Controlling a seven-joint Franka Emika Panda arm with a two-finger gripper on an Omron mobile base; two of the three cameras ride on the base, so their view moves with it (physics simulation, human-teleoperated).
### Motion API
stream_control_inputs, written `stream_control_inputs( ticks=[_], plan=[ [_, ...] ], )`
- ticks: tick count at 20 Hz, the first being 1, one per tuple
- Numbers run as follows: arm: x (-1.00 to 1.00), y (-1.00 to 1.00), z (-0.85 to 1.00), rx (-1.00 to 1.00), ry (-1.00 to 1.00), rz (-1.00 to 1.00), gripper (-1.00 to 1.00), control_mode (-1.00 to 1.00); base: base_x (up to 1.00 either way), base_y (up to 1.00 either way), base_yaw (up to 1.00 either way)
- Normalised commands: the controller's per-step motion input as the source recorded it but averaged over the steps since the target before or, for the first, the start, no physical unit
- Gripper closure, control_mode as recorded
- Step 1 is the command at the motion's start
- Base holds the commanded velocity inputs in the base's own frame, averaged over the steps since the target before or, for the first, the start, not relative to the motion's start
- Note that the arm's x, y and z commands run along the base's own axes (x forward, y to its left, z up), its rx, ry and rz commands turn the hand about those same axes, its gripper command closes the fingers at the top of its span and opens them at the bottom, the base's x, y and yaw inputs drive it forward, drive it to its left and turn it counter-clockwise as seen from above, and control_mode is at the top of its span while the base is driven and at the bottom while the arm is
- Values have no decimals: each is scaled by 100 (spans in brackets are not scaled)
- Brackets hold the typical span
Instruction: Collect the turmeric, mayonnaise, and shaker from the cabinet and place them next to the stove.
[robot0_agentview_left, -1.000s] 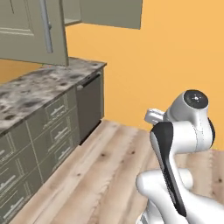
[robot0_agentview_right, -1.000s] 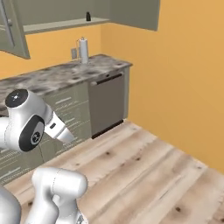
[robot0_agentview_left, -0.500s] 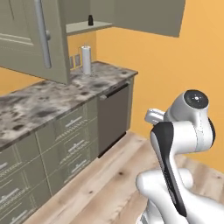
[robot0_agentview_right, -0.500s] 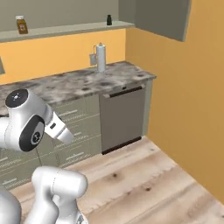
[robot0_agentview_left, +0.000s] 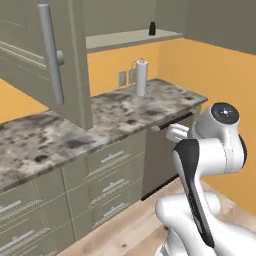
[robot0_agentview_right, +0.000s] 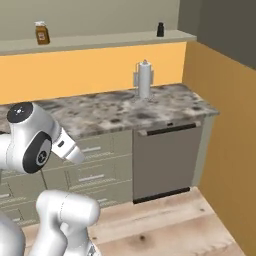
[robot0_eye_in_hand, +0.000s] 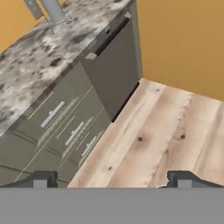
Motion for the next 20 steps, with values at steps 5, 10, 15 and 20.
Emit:
stream_control_inputs(
  ticks=[5,10,15,20],
  plan=[
    [0,0,0,0,0,0,-100,100,100,-16,48],
    [0,0,0,0,0,0,-100,100,82,-19,53],
    [0,0,0,0,0,0,-100,100,76,-14,56],
    [0,0,0,0,0,0,-100,100,85,-22,46]
  ],
)
